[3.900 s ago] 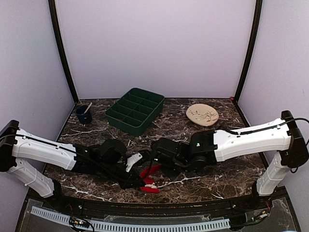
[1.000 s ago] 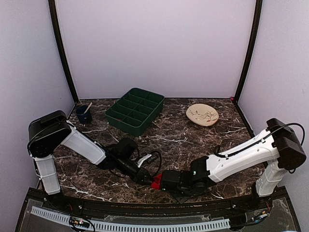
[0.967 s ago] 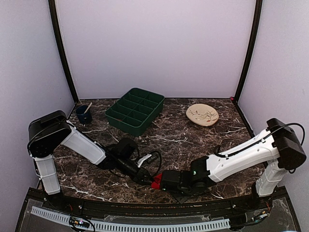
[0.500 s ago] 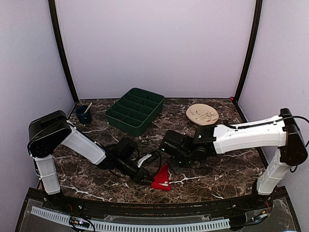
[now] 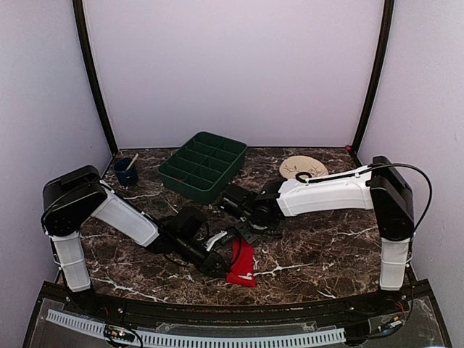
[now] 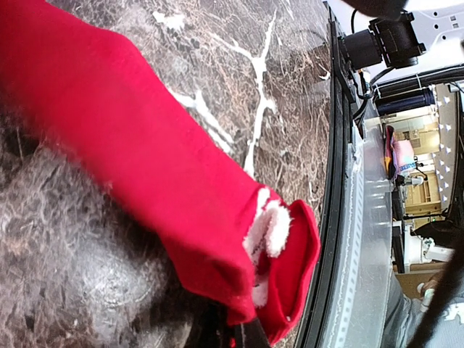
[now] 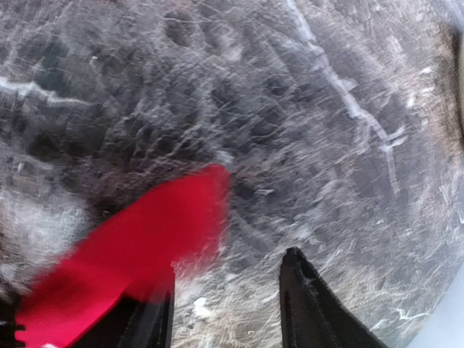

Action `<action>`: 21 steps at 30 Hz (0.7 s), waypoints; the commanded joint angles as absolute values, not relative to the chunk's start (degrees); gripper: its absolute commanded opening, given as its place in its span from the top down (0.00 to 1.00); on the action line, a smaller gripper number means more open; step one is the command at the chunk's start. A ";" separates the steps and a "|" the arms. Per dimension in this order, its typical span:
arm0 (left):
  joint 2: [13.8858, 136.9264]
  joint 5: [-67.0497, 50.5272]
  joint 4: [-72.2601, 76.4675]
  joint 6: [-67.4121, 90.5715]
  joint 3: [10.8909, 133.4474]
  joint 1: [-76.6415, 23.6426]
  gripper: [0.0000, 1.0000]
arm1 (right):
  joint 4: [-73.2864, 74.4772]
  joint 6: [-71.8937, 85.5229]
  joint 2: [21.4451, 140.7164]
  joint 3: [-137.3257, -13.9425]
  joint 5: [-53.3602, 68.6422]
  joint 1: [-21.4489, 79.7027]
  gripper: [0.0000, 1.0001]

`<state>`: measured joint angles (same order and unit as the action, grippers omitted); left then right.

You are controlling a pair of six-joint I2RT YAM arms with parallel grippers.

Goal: Roll the socks
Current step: Adjust the sock at the center of the board.

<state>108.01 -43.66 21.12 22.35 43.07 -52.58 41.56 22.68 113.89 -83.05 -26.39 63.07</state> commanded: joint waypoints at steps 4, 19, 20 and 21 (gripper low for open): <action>107.69 -40.57 18.20 21.10 42.36 -52.49 0.98 | 36.11 25.20 107.20 -80.10 -31.21 62.61 0.44; 99.72 -33.64 14.07 21.00 40.95 -52.47 0.60 | 12.39 31.55 98.61 -62.25 -5.23 58.74 0.74; 99.15 -33.40 13.50 20.93 40.96 -52.47 0.59 | 10.90 31.69 98.77 -61.87 -4.00 58.61 0.75; 98.47 -33.26 13.04 20.90 40.88 -52.47 0.59 | 9.43 31.85 98.85 -61.58 -2.90 58.48 0.75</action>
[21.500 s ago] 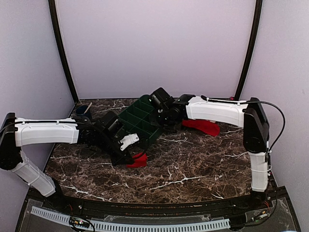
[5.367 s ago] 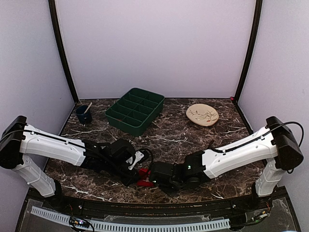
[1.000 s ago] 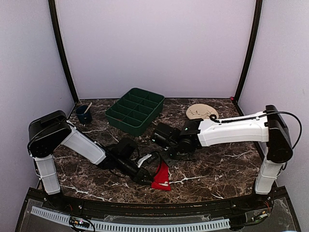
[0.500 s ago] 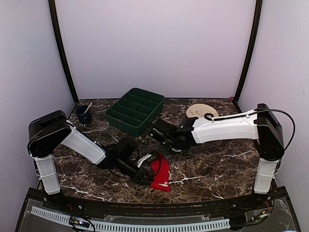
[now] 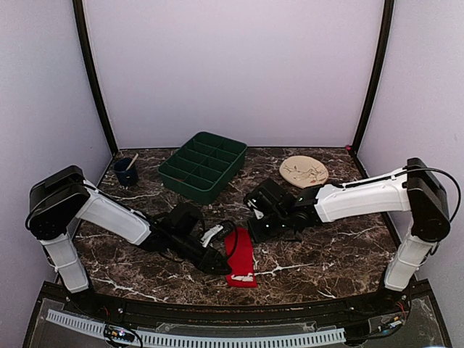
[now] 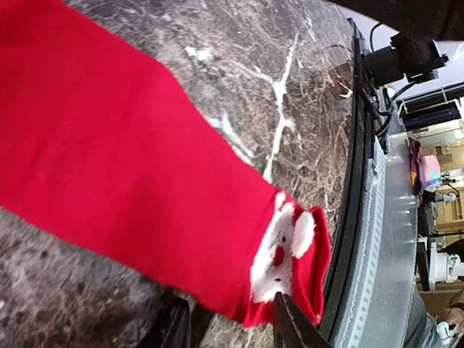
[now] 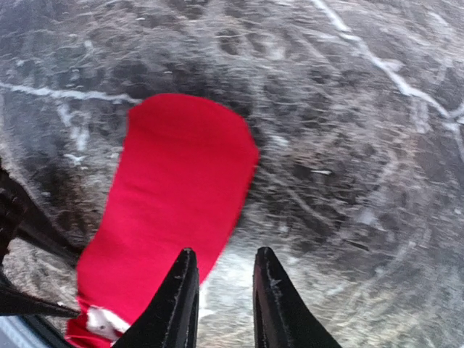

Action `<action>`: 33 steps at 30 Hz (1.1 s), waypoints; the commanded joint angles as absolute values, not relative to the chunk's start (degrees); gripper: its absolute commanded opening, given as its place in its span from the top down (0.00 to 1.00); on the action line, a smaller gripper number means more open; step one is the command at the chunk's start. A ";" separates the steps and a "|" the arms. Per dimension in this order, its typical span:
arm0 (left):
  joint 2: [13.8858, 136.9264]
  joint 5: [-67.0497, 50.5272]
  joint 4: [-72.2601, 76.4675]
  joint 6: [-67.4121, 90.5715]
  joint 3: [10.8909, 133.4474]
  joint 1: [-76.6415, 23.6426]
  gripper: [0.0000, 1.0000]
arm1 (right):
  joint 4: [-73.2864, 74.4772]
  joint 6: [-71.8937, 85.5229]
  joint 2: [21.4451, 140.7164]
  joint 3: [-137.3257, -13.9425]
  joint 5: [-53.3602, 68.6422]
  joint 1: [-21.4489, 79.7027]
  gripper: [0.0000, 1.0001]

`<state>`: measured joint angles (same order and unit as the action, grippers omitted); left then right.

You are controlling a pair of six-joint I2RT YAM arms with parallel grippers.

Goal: Roll the socks
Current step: Adjust the sock at the center of the board.

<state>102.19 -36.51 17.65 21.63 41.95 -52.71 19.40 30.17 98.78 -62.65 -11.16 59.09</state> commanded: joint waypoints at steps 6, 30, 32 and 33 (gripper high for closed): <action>96.48 -35.00 13.30 21.22 39.96 -52.47 0.59 | 2.69 32.63 100.59 -60.80 3.85 56.93 0.76; 97.97 -27.47 20.29 16.11 44.01 -58.09 0.61 | -15.60 38.28 114.01 -59.24 20.77 49.91 0.78; 98.95 -25.88 20.73 15.54 44.76 -58.10 0.61 | -16.66 38.57 114.53 -58.84 21.30 49.73 0.79; 99.41 -25.09 20.66 15.22 45.22 -58.10 0.61 | -16.85 38.67 114.79 -58.71 21.47 49.59 0.79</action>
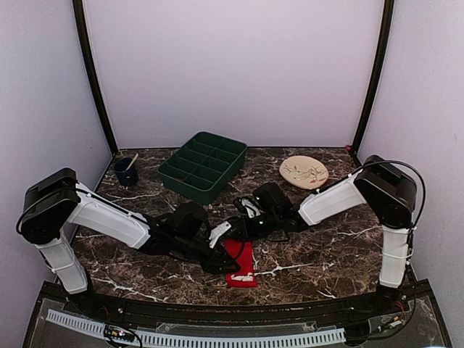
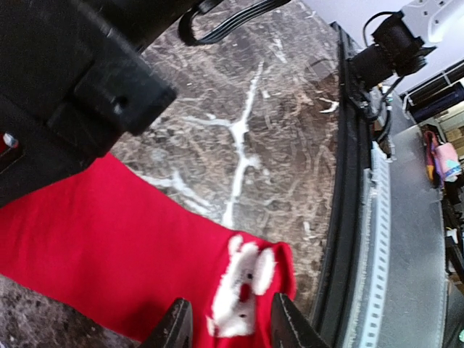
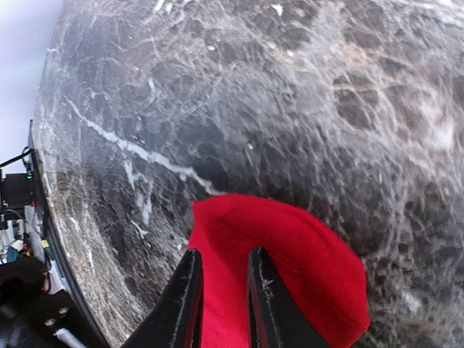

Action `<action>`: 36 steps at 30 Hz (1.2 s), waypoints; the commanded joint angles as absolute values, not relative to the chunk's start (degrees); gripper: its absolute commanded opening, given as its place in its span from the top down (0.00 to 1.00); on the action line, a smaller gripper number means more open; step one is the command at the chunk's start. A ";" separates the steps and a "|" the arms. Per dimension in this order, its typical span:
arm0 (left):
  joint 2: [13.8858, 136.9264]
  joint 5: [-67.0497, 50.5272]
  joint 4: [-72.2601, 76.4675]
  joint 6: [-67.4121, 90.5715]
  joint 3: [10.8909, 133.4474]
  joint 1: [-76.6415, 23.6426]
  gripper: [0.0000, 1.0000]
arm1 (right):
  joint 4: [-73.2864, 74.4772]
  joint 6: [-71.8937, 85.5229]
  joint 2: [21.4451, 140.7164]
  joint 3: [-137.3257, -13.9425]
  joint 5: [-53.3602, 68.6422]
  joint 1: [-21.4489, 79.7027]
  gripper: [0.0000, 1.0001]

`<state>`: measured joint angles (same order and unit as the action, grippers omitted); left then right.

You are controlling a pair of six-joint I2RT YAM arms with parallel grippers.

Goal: Roll the socks
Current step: Adjust the sock at the center of the board.

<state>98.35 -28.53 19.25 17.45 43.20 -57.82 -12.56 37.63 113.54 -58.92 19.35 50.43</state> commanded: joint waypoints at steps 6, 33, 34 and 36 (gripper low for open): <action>102.96 -22.01 17.93 14.80 48.04 -58.10 0.61 | -18.23 38.85 116.05 -58.24 22.11 48.83 0.79; 97.45 -11.42 11.10 14.42 45.76 -58.01 0.63 | -14.27 34.46 115.39 -62.01 19.86 48.06 0.69; 96.46 -11.21 11.51 14.28 45.73 -58.01 0.63 | -14.28 33.88 114.61 -62.08 20.47 48.00 0.66; 94.46 -11.16 12.48 13.71 45.94 -58.01 0.62 | -14.26 32.83 113.15 -62.36 21.40 48.05 0.62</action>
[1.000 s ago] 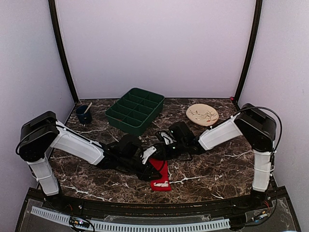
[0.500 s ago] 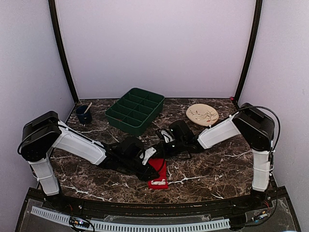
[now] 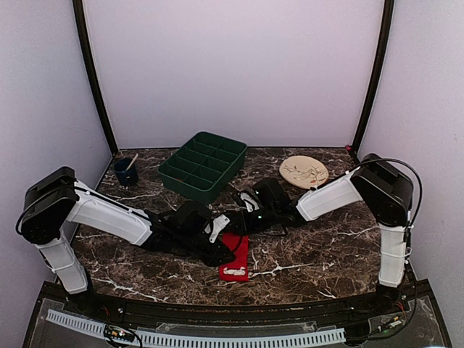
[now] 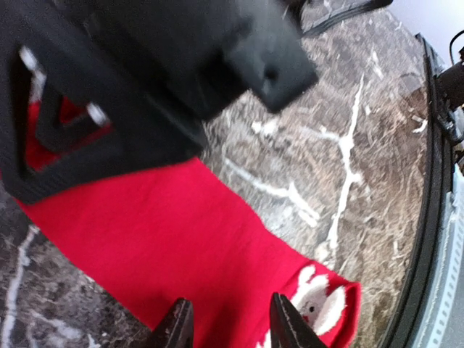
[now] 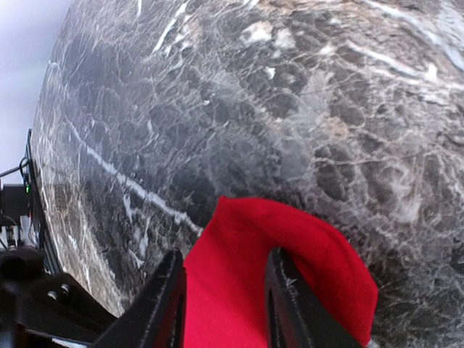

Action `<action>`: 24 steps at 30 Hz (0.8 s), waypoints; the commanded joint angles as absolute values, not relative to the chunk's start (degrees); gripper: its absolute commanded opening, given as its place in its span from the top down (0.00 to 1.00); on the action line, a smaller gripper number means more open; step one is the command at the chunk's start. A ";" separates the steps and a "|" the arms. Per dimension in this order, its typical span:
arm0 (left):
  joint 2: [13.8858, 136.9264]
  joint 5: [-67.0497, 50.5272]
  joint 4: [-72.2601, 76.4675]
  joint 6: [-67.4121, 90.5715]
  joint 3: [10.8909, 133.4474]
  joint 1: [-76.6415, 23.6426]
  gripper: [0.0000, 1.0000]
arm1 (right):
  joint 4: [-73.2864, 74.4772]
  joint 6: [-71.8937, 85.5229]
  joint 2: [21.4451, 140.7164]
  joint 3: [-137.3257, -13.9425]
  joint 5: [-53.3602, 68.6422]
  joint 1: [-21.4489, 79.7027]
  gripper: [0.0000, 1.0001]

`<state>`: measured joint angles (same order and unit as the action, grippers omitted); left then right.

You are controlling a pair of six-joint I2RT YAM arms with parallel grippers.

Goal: Roll the socks
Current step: Adjust the sock at the center of the board.

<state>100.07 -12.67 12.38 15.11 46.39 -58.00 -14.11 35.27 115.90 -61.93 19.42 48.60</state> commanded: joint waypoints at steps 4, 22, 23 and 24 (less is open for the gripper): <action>91.35 -12.00 13.75 12.78 46.86 -58.01 0.61 | -13.30 32.09 111.14 -63.08 21.84 48.04 0.61; 72.25 -4.91 11.09 14.37 37.94 -58.12 0.60 | -7.28 21.88 99.60 -57.87 10.38 49.89 0.55; 71.24 -4.85 10.75 14.18 37.17 -58.23 0.61 | -6.24 20.92 98.95 -57.57 8.41 50.29 0.54; 70.21 -4.21 10.19 13.90 36.55 -58.73 0.61 | -5.16 20.20 98.22 -57.12 6.32 50.85 0.54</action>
<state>74.17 -6.22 13.02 14.13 39.44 -58.02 -9.69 25.41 101.49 -58.96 14.87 49.12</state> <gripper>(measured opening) 0.395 0.454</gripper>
